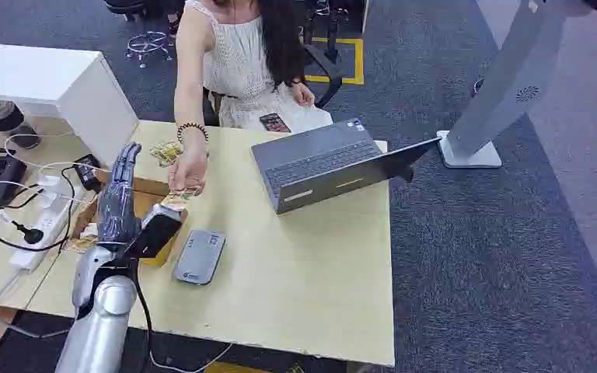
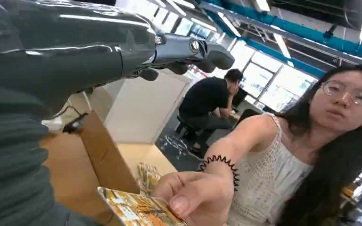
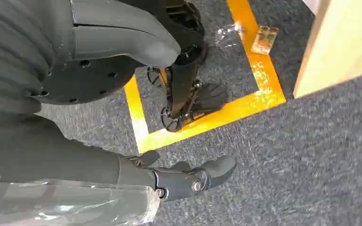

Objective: Pass the card to the sensor for recognition and then transmit it.

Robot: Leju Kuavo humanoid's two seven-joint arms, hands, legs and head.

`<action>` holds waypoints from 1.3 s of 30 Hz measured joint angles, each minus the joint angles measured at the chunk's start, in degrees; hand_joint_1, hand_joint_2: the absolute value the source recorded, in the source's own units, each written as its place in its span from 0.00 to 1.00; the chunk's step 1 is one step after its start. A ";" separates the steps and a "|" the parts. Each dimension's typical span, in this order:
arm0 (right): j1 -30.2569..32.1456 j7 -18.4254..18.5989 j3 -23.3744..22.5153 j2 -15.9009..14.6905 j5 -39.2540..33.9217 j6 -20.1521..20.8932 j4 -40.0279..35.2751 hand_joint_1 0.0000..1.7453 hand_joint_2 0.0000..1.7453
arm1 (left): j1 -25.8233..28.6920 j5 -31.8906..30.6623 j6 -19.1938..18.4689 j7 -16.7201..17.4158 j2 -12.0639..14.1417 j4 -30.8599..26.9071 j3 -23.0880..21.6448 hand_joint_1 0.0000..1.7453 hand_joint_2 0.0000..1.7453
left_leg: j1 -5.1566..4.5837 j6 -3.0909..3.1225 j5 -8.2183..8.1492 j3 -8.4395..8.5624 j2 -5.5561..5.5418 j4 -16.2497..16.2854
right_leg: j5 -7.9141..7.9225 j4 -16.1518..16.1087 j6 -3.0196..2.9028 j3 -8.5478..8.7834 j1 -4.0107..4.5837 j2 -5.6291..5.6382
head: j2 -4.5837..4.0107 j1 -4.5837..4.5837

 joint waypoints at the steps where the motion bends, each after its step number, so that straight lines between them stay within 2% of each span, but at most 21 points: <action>1: -0.13 0.07 0.20 0.04 0.20 0.13 0.00 0.00 1.00 | -0.72 -1.46 0.46 0.97 0.60 0.66 -0.75 0.00 1.00 | 0.00 0.00 0.00 0.00 0.00 0.00 | 0.00 0.00 0.00 0.00 0.00 0.01 | 0.00 0.00; 14: -1.13 1.84 2.58 1.36 4.11 0.94 -0.02 0.00 1.00 | -10.54 -19.29 6.17 13.17 7.24 9.91 -10.28 0.00 1.00 | 0.00 0.01 0.01 -0.01 0.00 0.01 | 0.02 0.01 -0.02 0.00 0.00 0.01 | 0.00 -0.02; 23: -1.56 2.21 4.77 2.47 7.83 3.15 -0.04 0.00 1.00 | -14.94 -31.49 11.59 21.34 11.96 15.96 -13.84 0.00 1.00 | 0.02 0.01 0.02 0.00 0.01 0.00 | 0.02 0.04 -0.03 0.00 0.02 0.01 | 0.00 0.00; 24: -1.56 2.14 5.05 2.58 8.42 3.54 -0.04 0.00 1.00 | -15.08 -32.53 12.31 22.15 12.36 16.46 -13.93 1.00 1.00 | 0.03 0.01 0.02 0.00 0.01 0.00 | 0.02 0.04 -0.03 0.00 0.02 0.02 | 0.00 -0.02; 29: -1.57 2.12 5.36 2.91 8.48 3.78 -0.07 0.00 1.00 | -15.14 -33.49 13.75 21.34 13.25 17.93 -13.97 1.00 1.00 | 0.02 0.01 0.02 -0.04 0.00 0.00 | 0.02 0.04 -0.03 0.00 0.02 0.01 | 0.00 0.00; 39: -1.57 2.06 5.88 3.19 9.21 3.78 -0.09 0.00 1.00 | -15.14 -33.51 13.82 19.72 13.58 19.09 -13.95 1.00 1.00 | 0.01 0.02 0.02 -0.05 0.00 0.02 | 0.02 0.04 -0.03 0.00 0.01 0.00 | 0.00 -0.02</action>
